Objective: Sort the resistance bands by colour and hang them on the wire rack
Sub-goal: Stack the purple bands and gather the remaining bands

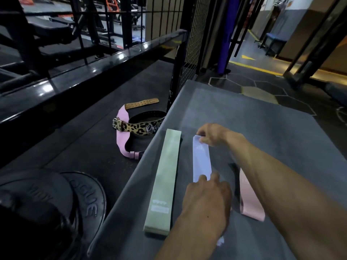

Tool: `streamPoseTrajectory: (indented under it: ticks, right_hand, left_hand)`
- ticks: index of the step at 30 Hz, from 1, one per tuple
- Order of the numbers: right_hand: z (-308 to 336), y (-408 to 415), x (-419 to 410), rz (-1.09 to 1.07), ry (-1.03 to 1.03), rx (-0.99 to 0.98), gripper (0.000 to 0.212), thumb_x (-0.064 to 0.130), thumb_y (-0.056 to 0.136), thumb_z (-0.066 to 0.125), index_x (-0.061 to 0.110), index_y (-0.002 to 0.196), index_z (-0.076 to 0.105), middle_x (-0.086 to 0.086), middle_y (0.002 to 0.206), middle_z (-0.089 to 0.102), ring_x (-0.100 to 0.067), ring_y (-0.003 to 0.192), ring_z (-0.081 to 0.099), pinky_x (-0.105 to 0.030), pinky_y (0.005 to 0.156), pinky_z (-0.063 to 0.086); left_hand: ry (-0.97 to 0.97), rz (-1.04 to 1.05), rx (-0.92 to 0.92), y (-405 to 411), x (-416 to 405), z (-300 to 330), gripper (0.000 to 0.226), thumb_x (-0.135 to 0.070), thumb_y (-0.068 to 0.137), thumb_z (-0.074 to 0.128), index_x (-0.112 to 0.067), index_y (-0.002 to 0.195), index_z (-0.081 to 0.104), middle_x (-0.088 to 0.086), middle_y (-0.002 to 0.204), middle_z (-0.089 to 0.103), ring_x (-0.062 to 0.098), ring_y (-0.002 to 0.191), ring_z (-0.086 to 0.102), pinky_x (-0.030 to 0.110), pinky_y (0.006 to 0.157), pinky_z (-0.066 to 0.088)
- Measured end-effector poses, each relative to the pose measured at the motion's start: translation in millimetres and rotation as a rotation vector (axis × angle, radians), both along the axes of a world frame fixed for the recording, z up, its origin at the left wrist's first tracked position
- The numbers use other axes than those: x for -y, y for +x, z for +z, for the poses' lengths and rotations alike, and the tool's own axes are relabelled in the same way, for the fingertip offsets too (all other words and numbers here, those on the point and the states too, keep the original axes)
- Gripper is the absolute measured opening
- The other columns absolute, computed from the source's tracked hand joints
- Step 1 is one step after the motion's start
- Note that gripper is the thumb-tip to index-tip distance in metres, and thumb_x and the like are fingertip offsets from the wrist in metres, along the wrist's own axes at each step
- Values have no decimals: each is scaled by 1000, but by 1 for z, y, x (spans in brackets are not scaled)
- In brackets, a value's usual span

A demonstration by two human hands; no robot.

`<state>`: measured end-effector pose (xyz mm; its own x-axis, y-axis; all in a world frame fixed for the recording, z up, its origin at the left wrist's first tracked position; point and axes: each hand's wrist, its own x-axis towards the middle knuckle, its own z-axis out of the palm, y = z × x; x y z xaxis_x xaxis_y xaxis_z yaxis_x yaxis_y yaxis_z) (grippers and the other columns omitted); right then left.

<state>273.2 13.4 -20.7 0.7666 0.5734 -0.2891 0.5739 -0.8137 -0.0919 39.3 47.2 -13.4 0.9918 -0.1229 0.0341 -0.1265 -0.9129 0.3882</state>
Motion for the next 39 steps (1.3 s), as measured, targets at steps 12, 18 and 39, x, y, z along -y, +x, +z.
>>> streamPoseTrajectory:
  ticks: [12,18,39]
  right_hand:
    - [-4,2,0,-22,33,-7,24,17,87,64,0,103,69,-20,107,70,-39,102,64,-45,82,54]
    - [-5,-1,-1,-63,45,-23,35,15,89,64,-10,112,62,-28,116,65,-34,78,54,-40,68,44]
    - [107,-50,28,-33,136,-109,8,16,87,70,10,92,70,-6,93,67,-19,81,64,-26,59,55]
  left_hand:
    - [58,30,7,-5,-4,-3,13,-23,97,59,-15,105,54,7,106,48,30,95,46,33,55,17]
    - [184,34,-15,1,-19,-21,29,-24,96,61,-21,124,59,4,123,48,29,112,46,37,80,34]
    - [139,-26,-123,-13,-28,-14,28,-19,96,56,-22,124,59,2,125,46,27,110,53,41,88,51]
